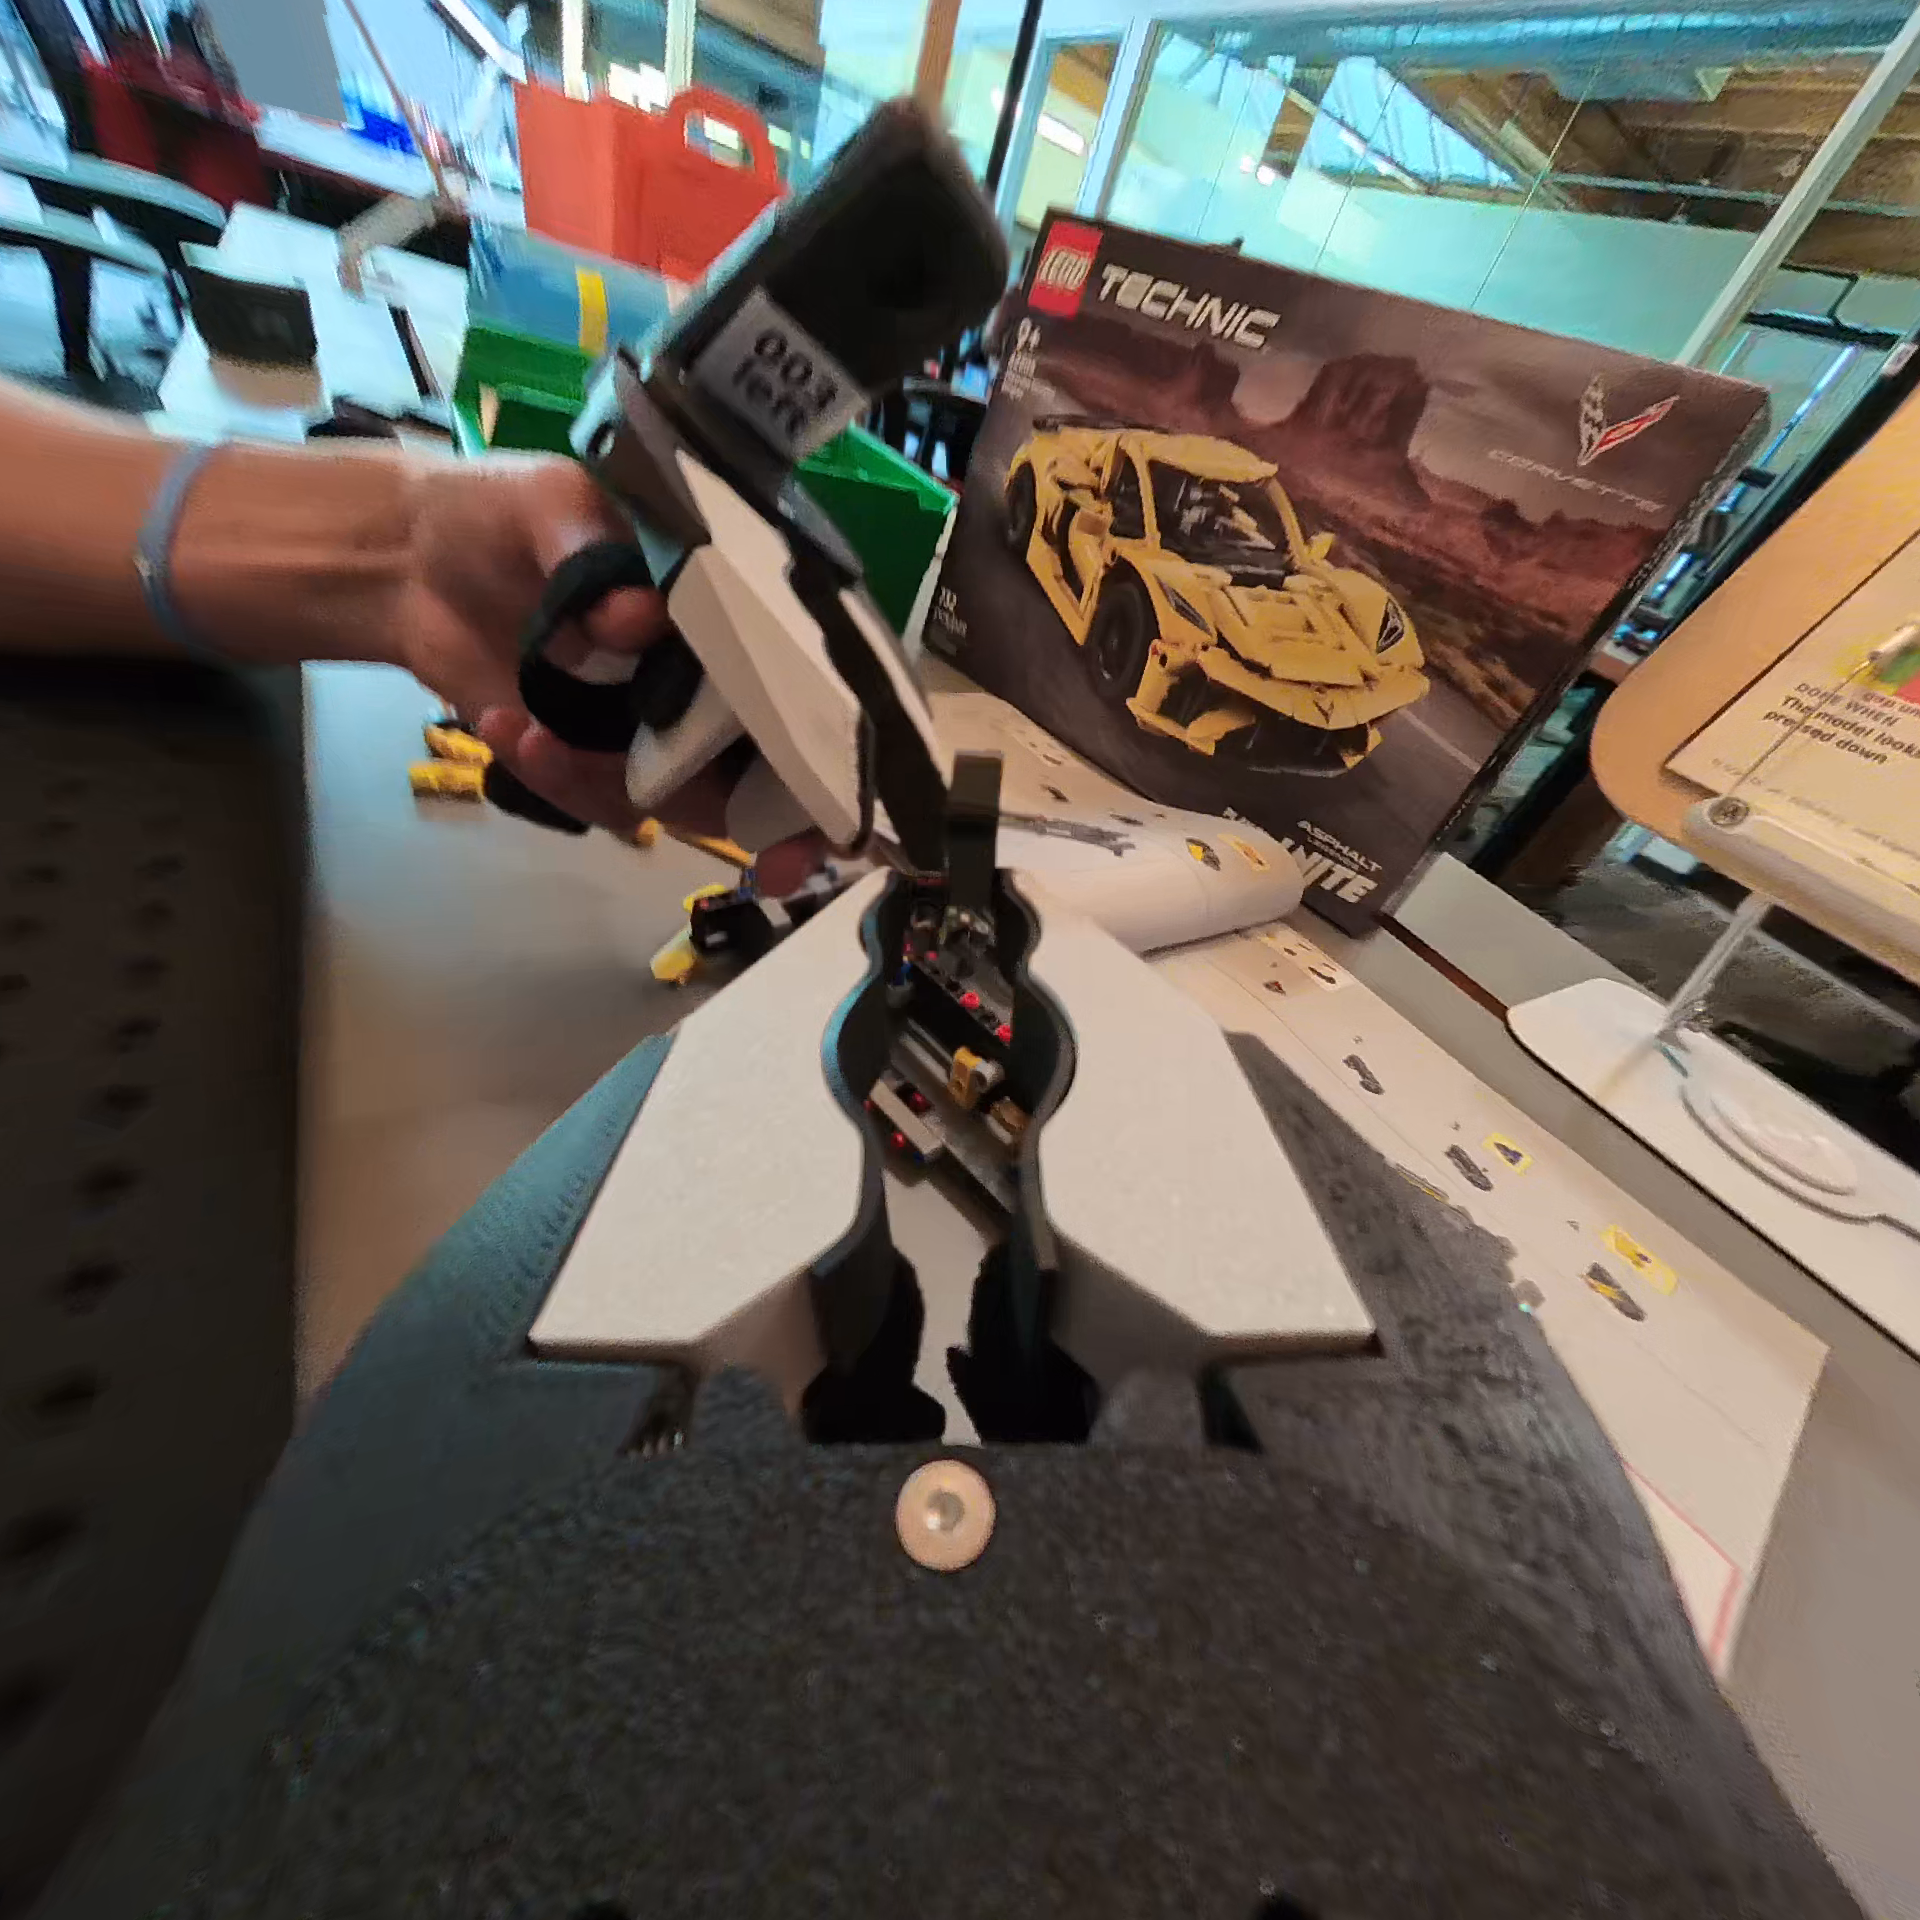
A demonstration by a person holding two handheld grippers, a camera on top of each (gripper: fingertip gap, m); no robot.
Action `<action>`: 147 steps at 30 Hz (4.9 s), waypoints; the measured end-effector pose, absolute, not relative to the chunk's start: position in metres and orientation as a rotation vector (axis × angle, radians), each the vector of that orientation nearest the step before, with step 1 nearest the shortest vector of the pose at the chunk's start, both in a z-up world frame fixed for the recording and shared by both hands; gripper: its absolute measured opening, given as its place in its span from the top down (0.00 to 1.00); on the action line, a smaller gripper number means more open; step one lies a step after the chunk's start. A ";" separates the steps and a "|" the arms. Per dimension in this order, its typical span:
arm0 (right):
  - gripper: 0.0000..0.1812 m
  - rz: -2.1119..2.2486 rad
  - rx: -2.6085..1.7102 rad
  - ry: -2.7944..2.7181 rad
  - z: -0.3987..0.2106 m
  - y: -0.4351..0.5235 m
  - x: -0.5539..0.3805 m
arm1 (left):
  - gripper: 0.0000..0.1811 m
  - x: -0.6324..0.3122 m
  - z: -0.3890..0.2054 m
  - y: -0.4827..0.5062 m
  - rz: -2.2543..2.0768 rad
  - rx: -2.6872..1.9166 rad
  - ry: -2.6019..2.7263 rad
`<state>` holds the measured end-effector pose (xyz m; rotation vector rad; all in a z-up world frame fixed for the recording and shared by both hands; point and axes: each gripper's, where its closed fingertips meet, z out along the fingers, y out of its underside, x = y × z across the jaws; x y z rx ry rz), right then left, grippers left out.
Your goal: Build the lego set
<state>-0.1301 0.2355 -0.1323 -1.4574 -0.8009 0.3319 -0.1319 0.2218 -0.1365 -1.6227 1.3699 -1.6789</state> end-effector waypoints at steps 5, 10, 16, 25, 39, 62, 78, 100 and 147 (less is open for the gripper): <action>0.92 0.529 -1.438 -0.700 -0.117 0.231 -0.125 | 0.87 -0.131 -0.128 0.223 -1.844 -1.644 1.265; 0.92 0.687 -1.462 -0.660 -0.113 0.227 -0.127 | 0.88 -0.130 -0.120 0.219 -1.963 -1.630 1.212; 0.92 0.596 -1.485 -0.767 -0.122 0.223 -0.137 | 0.90 -0.128 -0.120 0.212 -2.094 -1.664 1.159; 0.92 0.416 -1.561 -0.794 -0.143 0.233 -0.136 | 0.96 -0.126 -0.138 0.220 -2.009 -1.779 1.157; 0.92 0.317 -1.658 -0.808 -0.159 0.240 -0.134 | 0.97 -0.123 -0.150 0.223 -1.549 -1.702 1.319; 0.92 0.498 -1.357 -0.754 -0.116 0.224 -0.142 | 0.87 -0.132 -0.119 0.236 -1.880 -1.696 1.109; 0.92 0.438 -1.335 -0.844 -0.122 0.219 -0.150 | 0.93 -0.129 -0.122 0.196 -2.172 -1.714 1.221; 0.91 -0.155 -1.581 -0.955 -0.176 0.246 -0.134 | 0.96 -0.125 -0.175 0.229 -1.111 -1.706 1.494; 0.91 -0.245 -1.639 -0.974 -0.179 0.245 -0.137 | 0.96 -0.124 -0.173 0.217 -1.241 -1.697 1.533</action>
